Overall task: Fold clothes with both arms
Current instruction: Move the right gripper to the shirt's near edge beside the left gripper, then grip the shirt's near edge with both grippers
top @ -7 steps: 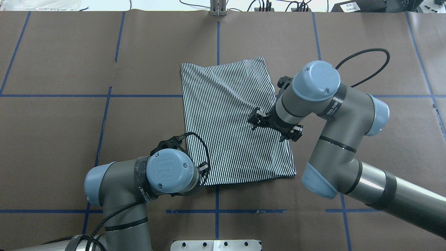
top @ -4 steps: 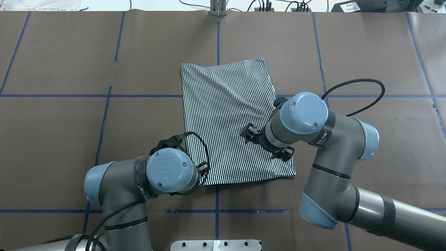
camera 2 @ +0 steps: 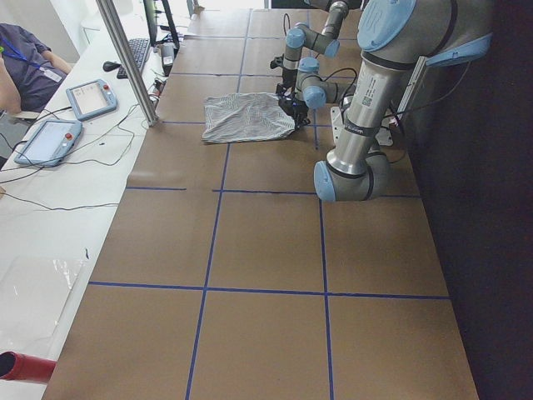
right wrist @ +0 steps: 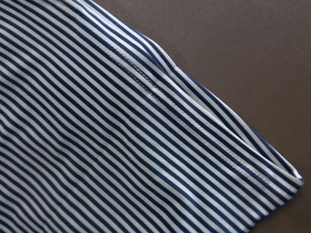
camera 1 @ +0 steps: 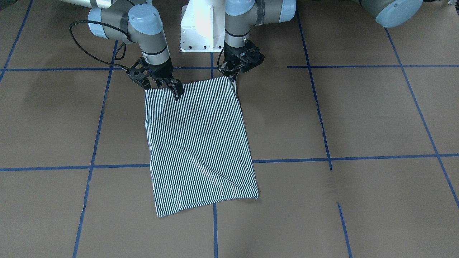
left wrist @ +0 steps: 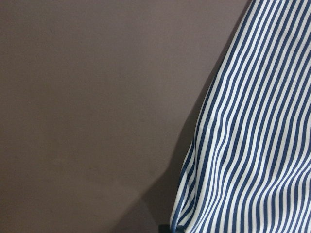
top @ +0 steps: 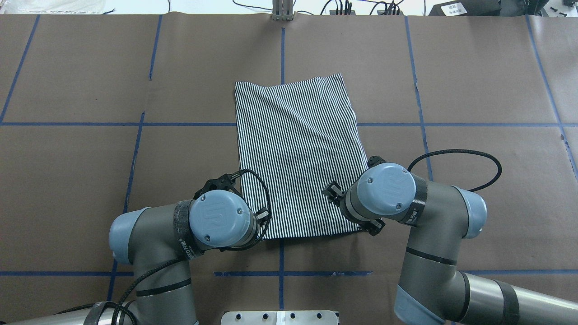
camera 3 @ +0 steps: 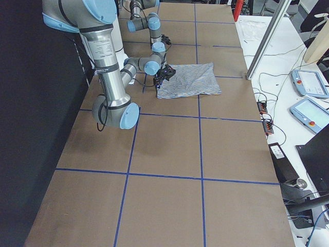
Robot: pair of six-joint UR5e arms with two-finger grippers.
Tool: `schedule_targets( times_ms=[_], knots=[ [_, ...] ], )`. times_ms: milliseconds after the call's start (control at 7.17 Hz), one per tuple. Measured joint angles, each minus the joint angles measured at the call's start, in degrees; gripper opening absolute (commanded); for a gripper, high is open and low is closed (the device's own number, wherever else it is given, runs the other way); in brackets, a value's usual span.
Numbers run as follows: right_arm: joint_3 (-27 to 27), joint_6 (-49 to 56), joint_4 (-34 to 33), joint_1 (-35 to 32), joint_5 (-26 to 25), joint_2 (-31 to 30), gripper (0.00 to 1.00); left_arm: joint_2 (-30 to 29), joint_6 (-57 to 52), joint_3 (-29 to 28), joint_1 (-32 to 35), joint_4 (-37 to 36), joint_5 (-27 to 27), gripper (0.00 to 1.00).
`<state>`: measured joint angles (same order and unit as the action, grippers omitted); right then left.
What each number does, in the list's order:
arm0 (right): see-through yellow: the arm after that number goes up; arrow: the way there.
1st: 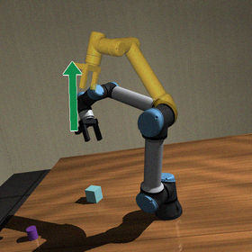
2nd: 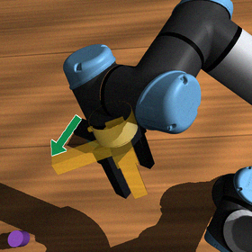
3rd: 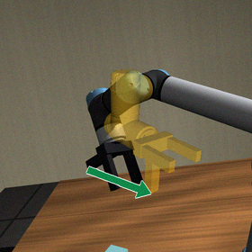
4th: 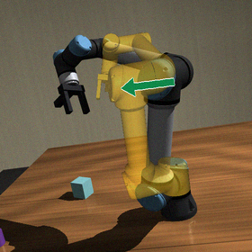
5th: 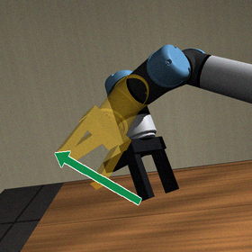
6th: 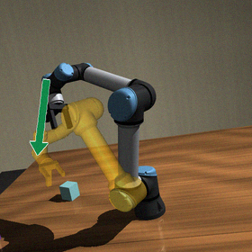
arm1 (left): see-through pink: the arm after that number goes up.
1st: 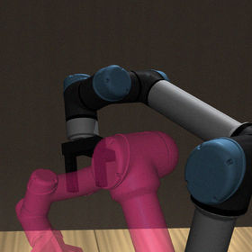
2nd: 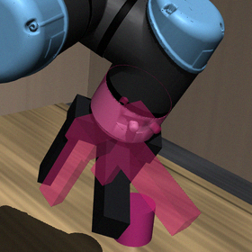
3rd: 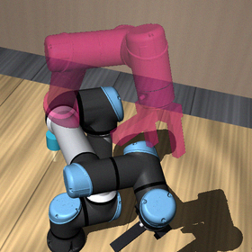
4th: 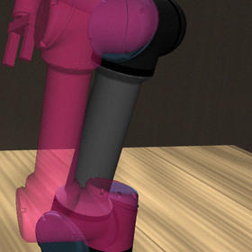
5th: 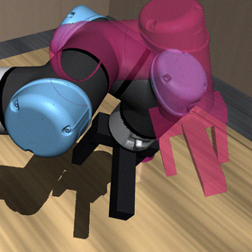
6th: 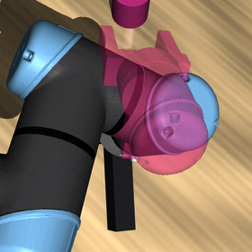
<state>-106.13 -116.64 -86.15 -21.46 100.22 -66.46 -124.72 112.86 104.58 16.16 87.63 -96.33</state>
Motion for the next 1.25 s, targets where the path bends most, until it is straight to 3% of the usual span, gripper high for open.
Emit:
schedule_targets(
  times_ms=[1255],
  knots=[
    [3.5,0.3,-1.4,1.3,-1.3,1.9,1.0,0.3,0.0,0.3,0.1,0.0,0.0,0.0]
  ],
)
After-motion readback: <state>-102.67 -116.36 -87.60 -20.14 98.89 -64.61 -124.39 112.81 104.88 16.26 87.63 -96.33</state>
